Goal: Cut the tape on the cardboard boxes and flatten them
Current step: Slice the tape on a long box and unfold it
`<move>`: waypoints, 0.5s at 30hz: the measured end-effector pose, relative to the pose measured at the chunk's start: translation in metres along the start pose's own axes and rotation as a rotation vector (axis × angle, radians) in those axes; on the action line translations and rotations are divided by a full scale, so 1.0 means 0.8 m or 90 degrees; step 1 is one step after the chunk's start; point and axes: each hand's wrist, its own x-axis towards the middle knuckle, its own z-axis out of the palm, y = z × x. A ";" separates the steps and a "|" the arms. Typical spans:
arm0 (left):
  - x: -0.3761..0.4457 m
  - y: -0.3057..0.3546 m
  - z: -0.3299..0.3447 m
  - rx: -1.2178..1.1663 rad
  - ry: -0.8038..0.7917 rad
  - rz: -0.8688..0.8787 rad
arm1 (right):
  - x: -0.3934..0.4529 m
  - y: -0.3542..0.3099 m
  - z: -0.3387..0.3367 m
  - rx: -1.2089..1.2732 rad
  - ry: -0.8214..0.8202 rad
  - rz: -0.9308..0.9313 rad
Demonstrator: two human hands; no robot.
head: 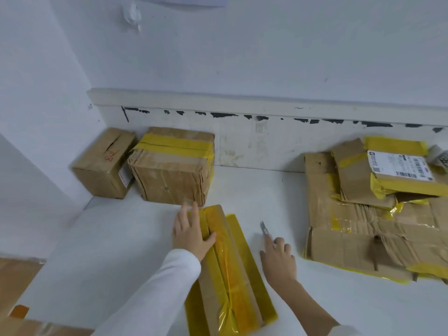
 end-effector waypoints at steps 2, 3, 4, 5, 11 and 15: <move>-0.007 0.010 0.001 -0.057 -0.007 -0.119 | -0.009 -0.024 -0.011 0.140 0.024 -0.119; -0.008 0.013 0.001 -0.094 -0.030 -0.148 | -0.015 -0.039 -0.016 0.186 0.016 -0.192; -0.008 0.016 -0.001 -0.119 -0.047 -0.164 | -0.021 -0.053 -0.020 0.195 -0.007 -0.252; -0.007 0.018 -0.005 -0.126 -0.055 -0.170 | -0.025 -0.064 -0.021 0.166 -0.031 -0.289; -0.002 0.031 -0.021 0.015 -0.095 -0.153 | -0.032 -0.084 -0.023 0.027 -0.071 -0.270; -0.004 0.038 -0.026 0.036 -0.068 -0.118 | -0.035 -0.095 -0.017 -0.001 -0.076 -0.231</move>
